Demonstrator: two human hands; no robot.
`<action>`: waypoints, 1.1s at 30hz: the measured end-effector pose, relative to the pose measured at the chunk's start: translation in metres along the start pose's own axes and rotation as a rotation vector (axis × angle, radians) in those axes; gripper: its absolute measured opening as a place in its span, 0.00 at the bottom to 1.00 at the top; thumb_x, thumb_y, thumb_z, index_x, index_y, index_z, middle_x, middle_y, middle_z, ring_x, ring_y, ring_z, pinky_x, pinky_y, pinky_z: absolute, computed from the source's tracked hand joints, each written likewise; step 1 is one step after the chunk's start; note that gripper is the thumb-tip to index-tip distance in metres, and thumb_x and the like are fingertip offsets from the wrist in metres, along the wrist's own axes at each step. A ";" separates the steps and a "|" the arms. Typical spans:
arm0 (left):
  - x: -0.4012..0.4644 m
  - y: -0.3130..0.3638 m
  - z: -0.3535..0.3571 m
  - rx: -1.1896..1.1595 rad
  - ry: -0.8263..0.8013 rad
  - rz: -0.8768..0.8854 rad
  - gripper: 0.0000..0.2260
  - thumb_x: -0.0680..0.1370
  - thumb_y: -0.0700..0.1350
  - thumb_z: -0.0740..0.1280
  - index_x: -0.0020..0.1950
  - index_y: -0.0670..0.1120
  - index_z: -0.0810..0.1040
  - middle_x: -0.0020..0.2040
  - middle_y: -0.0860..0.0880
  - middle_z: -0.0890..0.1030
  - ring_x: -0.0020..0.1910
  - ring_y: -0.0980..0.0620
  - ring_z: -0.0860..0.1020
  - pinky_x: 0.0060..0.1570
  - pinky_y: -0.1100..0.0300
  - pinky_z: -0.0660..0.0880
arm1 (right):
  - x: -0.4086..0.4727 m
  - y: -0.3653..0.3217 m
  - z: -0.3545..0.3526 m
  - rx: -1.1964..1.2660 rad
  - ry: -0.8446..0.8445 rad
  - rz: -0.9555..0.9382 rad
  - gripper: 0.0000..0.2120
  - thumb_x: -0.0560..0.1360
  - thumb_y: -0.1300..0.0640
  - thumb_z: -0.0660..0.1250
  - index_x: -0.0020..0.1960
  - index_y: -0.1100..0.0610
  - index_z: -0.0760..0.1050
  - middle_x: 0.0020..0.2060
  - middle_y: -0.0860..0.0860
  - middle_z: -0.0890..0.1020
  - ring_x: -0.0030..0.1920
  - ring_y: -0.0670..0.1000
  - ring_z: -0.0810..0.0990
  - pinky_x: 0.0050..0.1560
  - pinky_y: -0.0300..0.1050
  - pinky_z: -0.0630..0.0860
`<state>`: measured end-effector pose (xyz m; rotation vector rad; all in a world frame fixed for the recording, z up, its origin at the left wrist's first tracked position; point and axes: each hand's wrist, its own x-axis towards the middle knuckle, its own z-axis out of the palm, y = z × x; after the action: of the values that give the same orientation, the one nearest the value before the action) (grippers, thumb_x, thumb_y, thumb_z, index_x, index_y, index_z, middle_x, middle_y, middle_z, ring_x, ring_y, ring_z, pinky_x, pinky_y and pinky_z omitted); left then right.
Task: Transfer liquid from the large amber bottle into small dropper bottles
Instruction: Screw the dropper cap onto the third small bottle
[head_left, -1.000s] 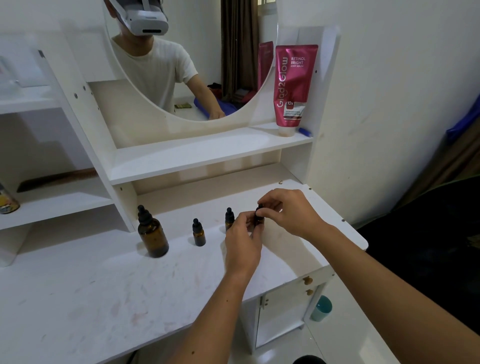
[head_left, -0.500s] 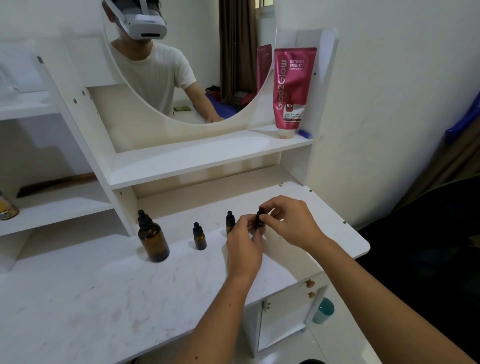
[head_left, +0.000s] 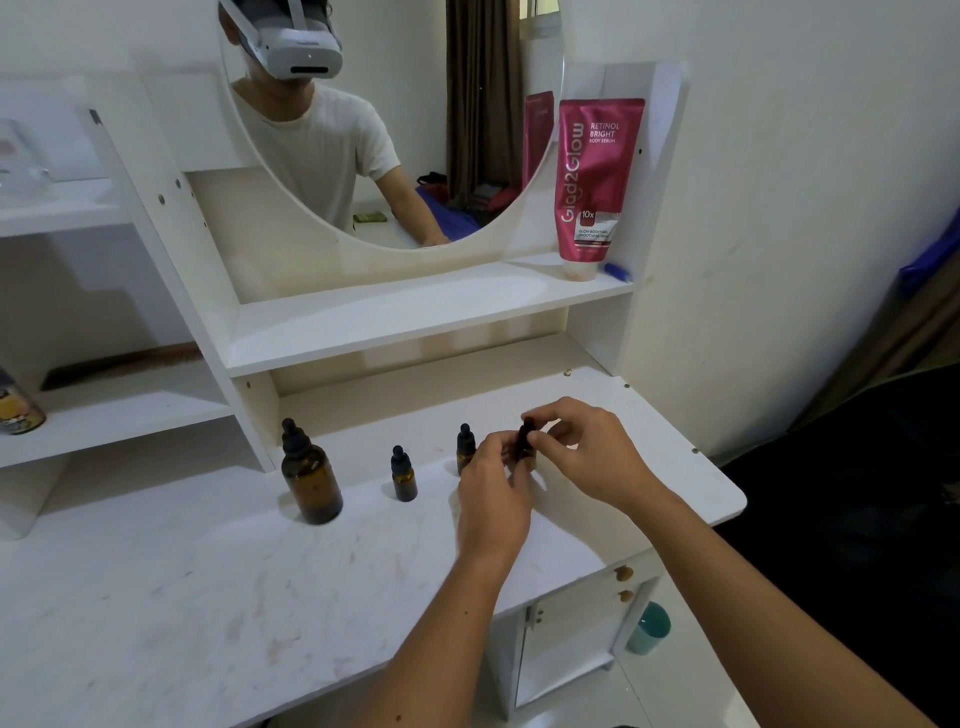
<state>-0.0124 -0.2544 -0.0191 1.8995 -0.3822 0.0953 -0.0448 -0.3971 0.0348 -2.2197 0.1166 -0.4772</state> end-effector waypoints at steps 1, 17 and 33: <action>0.000 0.000 0.000 0.005 -0.002 0.000 0.11 0.82 0.47 0.68 0.64 0.54 0.77 0.56 0.60 0.82 0.57 0.62 0.79 0.58 0.61 0.78 | 0.000 0.000 0.001 0.005 0.002 0.009 0.07 0.76 0.54 0.76 0.54 0.49 0.84 0.47 0.42 0.86 0.43 0.41 0.84 0.44 0.29 0.76; 0.000 0.002 0.000 0.038 0.005 0.006 0.10 0.82 0.47 0.68 0.64 0.55 0.77 0.56 0.60 0.82 0.56 0.61 0.79 0.56 0.63 0.78 | 0.003 -0.001 0.000 0.024 -0.034 0.039 0.11 0.76 0.55 0.76 0.58 0.48 0.84 0.47 0.40 0.86 0.45 0.40 0.85 0.45 0.29 0.77; 0.003 0.004 0.003 0.132 -0.015 0.012 0.09 0.83 0.45 0.65 0.63 0.52 0.74 0.54 0.56 0.81 0.54 0.56 0.79 0.54 0.53 0.80 | 0.008 0.006 -0.002 0.020 -0.043 0.021 0.06 0.77 0.58 0.75 0.52 0.51 0.86 0.47 0.42 0.86 0.45 0.40 0.85 0.48 0.30 0.77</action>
<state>-0.0117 -0.2587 -0.0155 2.0294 -0.4064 0.1168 -0.0378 -0.4039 0.0341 -2.2052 0.1120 -0.4169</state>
